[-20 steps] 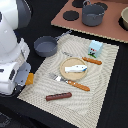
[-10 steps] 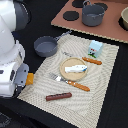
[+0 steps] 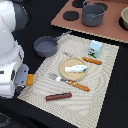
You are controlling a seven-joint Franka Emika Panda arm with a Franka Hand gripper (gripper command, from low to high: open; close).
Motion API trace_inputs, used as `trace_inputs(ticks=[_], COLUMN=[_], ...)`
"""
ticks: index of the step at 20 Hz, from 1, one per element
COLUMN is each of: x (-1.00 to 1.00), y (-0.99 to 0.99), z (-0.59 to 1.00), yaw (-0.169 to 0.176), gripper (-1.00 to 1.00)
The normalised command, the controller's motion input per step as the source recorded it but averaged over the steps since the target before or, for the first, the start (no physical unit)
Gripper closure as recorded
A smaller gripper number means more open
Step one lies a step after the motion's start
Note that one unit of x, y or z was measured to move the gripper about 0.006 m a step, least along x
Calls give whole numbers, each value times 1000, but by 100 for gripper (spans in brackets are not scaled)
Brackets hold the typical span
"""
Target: Interact with the objects in diverse but meaningful ways.
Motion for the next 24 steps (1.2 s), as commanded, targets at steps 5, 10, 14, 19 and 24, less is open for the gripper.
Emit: trace_inputs(ticks=[5, 10, 14, 19, 24], x=[371, 509, 591, 627, 513], y=[468, 454, 470, 542, 650], z=[845, 635, 486, 375, 251], yaw=[0, 0, 0, 0, 14], gripper=[100, 100, 100, 100, 100])
